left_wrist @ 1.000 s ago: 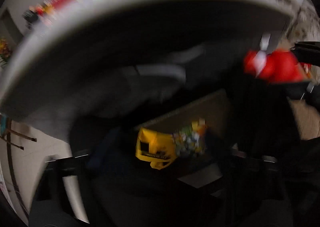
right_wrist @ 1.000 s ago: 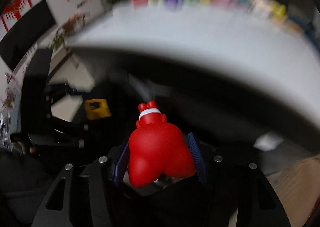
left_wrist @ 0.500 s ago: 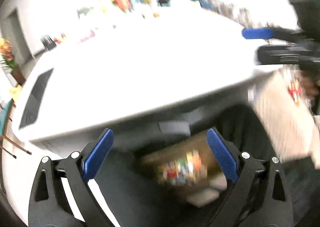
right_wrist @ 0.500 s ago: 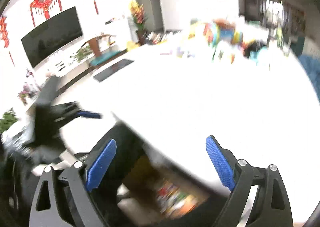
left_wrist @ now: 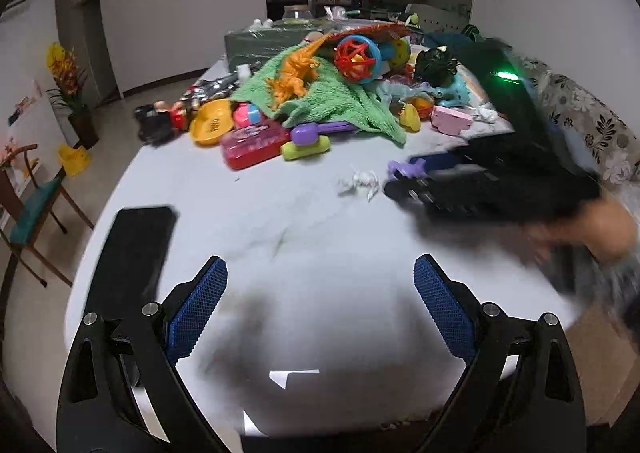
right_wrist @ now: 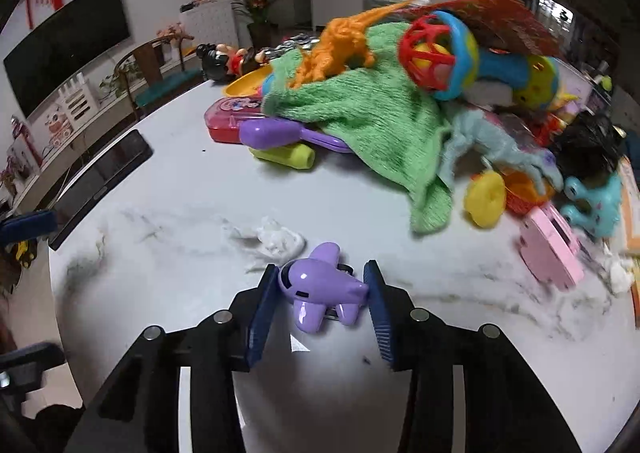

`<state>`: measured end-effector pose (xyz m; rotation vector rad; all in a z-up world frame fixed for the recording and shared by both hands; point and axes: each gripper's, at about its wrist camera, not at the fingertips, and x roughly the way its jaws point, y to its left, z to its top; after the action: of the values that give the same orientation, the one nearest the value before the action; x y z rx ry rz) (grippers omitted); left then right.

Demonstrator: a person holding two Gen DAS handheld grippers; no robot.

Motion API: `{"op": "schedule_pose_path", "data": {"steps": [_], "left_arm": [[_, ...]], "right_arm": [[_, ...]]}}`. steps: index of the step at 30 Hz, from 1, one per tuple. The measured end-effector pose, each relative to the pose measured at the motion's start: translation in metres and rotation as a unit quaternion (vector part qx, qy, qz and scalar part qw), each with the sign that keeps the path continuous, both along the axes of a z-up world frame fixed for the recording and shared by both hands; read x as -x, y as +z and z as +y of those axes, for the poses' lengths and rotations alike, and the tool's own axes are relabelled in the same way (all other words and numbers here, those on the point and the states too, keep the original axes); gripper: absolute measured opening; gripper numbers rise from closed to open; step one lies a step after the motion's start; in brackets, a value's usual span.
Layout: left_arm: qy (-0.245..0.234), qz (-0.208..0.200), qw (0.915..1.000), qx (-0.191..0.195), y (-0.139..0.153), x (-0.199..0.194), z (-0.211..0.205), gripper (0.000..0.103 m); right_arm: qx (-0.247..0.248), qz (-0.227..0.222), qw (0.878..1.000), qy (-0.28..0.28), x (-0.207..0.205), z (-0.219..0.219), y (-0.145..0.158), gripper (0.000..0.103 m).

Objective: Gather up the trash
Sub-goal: 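Grasp the purple airplane with the right gripper while the left gripper grasps the white tissue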

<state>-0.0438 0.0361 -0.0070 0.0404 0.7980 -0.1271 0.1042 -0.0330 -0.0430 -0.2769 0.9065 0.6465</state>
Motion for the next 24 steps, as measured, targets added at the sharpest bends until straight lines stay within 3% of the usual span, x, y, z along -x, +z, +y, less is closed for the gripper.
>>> {"op": "schedule_pose_path", "data": {"steps": [7,10,13,14,15,17,19,24], "left_arm": [[0.024,0.060,0.9979,0.010,-0.030,-0.077,-0.028,0.092],[0.045,0.077,0.9960,-0.002,-0.038,-0.103,-0.038,0.089],[0.049,0.065,0.9966,-0.013,-0.037,-0.107,-0.048,0.067],[0.044,0.061,0.9971,-0.012,-0.037,-0.104,-0.052,0.052],[0.039,0.059,0.9975,-0.012,-0.034,-0.101,-0.055,0.029],[0.029,0.065,0.9974,-0.004,-0.033,-0.093,-0.062,0.002],[0.017,0.064,0.9977,0.014,-0.028,-0.078,-0.065,0.002],[-0.004,0.008,0.9995,-0.029,-0.007,-0.007,-0.082,0.002]], "right_arm": [[-0.039,-0.006,0.998,-0.051,0.043,-0.076,0.022,0.043],[-0.048,-0.002,0.996,-0.075,0.058,-0.105,0.025,0.043],[-0.046,-0.007,0.995,-0.086,0.076,-0.125,0.027,0.043],[-0.049,-0.007,0.995,-0.088,0.082,-0.130,0.028,0.043],[-0.050,-0.008,0.995,-0.088,0.085,-0.130,0.027,0.043],[-0.053,-0.015,0.994,-0.091,0.093,-0.132,0.028,0.043],[-0.069,-0.015,0.993,-0.091,0.102,-0.131,0.030,0.043],[-0.090,-0.021,0.993,-0.070,0.142,-0.125,0.036,0.043]]}}
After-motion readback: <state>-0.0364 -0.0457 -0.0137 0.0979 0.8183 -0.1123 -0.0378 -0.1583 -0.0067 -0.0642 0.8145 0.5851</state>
